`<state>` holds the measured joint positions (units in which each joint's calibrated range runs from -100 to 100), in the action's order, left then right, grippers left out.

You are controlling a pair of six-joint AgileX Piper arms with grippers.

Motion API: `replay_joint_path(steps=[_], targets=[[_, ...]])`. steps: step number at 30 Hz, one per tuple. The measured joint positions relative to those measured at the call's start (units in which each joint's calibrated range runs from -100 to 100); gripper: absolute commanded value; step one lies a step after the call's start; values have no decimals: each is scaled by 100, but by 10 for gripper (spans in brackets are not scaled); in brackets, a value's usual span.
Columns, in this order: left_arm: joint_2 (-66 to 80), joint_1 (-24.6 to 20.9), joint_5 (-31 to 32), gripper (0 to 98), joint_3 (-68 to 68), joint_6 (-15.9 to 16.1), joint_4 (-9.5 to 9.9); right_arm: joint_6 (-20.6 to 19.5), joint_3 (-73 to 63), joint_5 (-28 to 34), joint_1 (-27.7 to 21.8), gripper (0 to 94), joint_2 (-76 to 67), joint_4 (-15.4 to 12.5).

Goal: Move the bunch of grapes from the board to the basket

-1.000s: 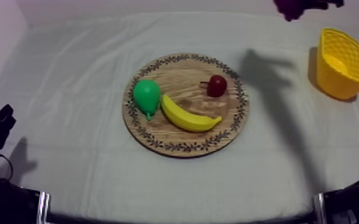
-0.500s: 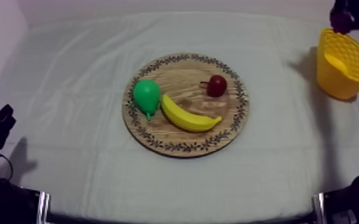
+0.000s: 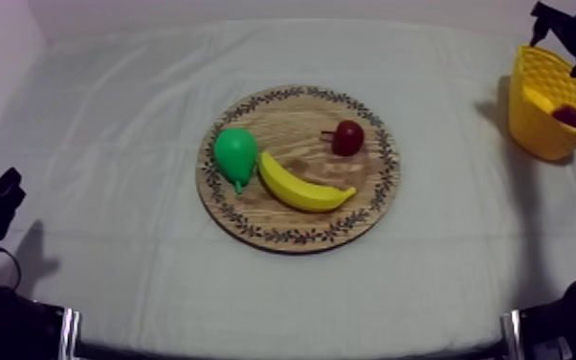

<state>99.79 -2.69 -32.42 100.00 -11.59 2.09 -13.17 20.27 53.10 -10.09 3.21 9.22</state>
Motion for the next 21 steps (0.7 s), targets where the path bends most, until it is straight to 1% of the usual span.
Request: replay_joint_path(steps=[3,7,12,15,19,21], targets=[[0,0,0,1,0,0,0,72,82,128,42,653,-231,-100],[0,0,0,1,0,0,0,205,303,260,127,573,-661,-191],[0,0,0,1,0,0,0,302,692,428,263,411,-1359,-309],[0,0,0,1,0,0,0,402,949,521,338,314,-1880,-434],[0,0,0,1,0,0,0,532,1393,442,430,218,-2619,-525],[0,0,0,1,0,0,0,537,1645,373,502,176,-3002,-519]])
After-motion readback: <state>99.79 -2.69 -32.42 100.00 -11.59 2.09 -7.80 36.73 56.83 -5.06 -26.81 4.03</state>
